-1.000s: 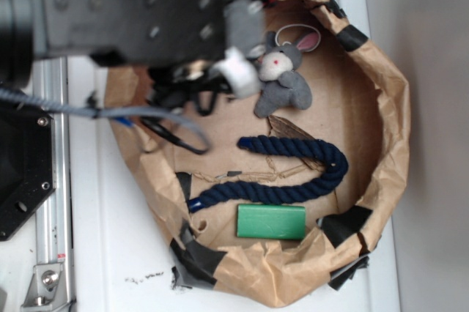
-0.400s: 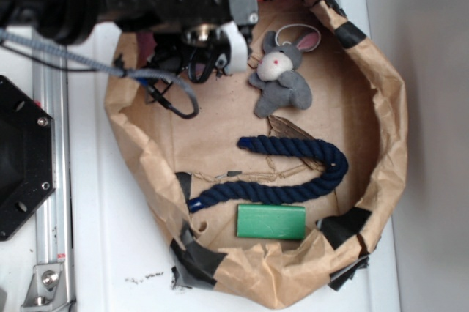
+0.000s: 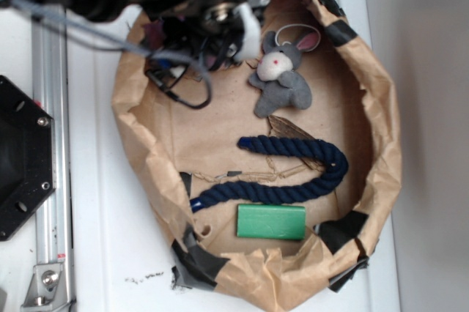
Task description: Grab the rock.
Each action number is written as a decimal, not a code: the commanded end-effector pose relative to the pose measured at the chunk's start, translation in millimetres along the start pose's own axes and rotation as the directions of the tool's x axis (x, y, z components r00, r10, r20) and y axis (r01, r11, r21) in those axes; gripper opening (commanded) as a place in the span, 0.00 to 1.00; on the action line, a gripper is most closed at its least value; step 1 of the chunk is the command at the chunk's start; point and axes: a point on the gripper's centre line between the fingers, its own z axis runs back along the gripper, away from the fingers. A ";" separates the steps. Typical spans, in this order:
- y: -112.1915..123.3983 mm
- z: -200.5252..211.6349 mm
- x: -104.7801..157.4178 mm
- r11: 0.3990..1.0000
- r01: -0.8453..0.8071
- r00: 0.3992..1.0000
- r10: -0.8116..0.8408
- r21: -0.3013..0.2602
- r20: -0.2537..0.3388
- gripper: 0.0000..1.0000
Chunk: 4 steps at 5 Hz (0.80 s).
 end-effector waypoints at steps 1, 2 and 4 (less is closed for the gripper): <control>13.6 7.0 1.3 0.998 -0.044 0.999 0.043 0.043 0.033 0.00; 5.7 4.8 4.5 0.998 -0.045 0.998 0.043 0.038 0.038 0.00; -2.4 45.0 14.9 0.995 -0.054 0.993 0.045 0.081 0.110 0.00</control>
